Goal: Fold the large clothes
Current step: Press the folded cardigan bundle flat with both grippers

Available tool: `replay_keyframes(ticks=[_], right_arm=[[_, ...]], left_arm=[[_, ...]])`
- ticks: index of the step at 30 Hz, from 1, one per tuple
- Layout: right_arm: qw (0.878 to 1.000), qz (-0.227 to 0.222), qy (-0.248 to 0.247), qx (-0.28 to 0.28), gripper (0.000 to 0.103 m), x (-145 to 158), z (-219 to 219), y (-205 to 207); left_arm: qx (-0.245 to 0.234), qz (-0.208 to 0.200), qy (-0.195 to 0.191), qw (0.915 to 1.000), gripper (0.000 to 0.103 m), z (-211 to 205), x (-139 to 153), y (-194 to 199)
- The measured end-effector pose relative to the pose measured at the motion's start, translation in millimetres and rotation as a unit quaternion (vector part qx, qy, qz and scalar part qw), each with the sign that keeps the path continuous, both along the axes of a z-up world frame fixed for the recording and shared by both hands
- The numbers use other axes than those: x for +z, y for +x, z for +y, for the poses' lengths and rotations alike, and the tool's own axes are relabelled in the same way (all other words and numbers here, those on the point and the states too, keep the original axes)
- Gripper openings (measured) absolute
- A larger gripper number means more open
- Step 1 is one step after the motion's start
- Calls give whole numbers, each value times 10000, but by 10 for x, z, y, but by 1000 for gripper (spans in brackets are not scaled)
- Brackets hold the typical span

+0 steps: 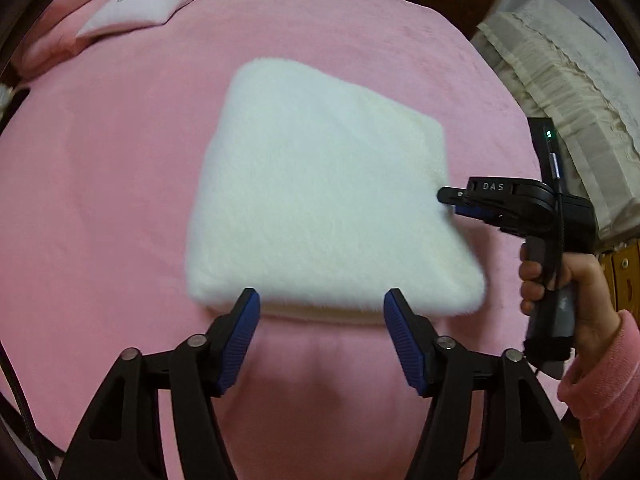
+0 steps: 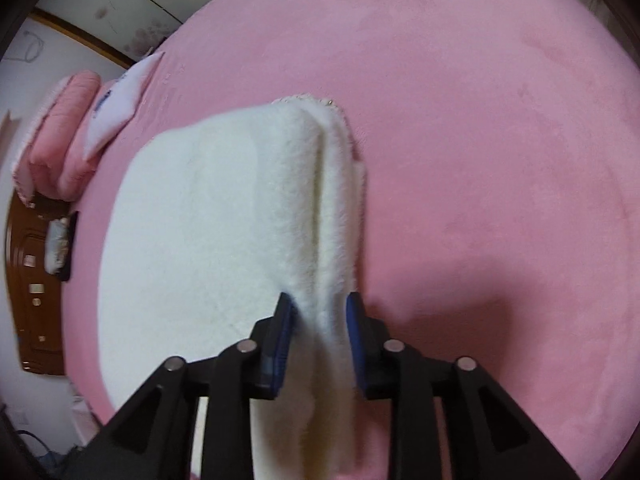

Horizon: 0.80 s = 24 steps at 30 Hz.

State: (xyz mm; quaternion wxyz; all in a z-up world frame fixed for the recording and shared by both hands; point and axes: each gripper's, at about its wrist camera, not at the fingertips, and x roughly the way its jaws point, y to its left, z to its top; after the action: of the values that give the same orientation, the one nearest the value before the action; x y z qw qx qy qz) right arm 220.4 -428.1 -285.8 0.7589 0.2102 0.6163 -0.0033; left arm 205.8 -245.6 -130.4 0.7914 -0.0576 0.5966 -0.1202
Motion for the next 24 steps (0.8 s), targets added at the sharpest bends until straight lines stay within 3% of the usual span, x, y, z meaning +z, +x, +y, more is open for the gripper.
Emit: replay_keyframes(ticks=[3, 5, 8, 10, 13, 14, 16, 19, 21, 24], right_arm=[[9971, -152, -746, 1, 28, 242, 127, 8], [9932, -317, -1113, 144, 28, 425, 245, 5], [9956, -563, -400, 636, 28, 587, 489, -13], [9928, -570, 334, 995, 27, 551, 682, -55], [9842, -203, 998, 1447, 2, 334, 968, -132], [9811, -51, 1074, 1609, 1, 223, 1080, -179], [9795, 116, 1008, 1740, 0, 46, 1187, -255], [9818, 479, 1059, 1502, 0, -222, 1125, -348], [9863, 424, 945, 1284, 0, -288, 967, -466], [9923, 135, 296, 1195, 0, -259, 739, -677]], left_arm=[[-116, -123, 377, 9991, 66, 35, 60, 120], [-175, -132, 507, 9985, 74, 83, 107, 250], [-136, -150, 580, 9981, 76, 178, 156, 423], [-114, 125, 651, 9977, 77, 133, 111, 544], [110, 953, 571, 9937, 77, 145, -159, 664], [160, 1194, 477, 9916, 76, 165, -281, 662], [197, 1563, 479, 9863, 75, 197, -520, 612], [161, 1774, 918, 9797, 75, 188, -782, 519], [300, 1830, 686, 9803, 75, 248, -849, 460], [460, 1853, 365, 9809, 74, 342, -851, 429]])
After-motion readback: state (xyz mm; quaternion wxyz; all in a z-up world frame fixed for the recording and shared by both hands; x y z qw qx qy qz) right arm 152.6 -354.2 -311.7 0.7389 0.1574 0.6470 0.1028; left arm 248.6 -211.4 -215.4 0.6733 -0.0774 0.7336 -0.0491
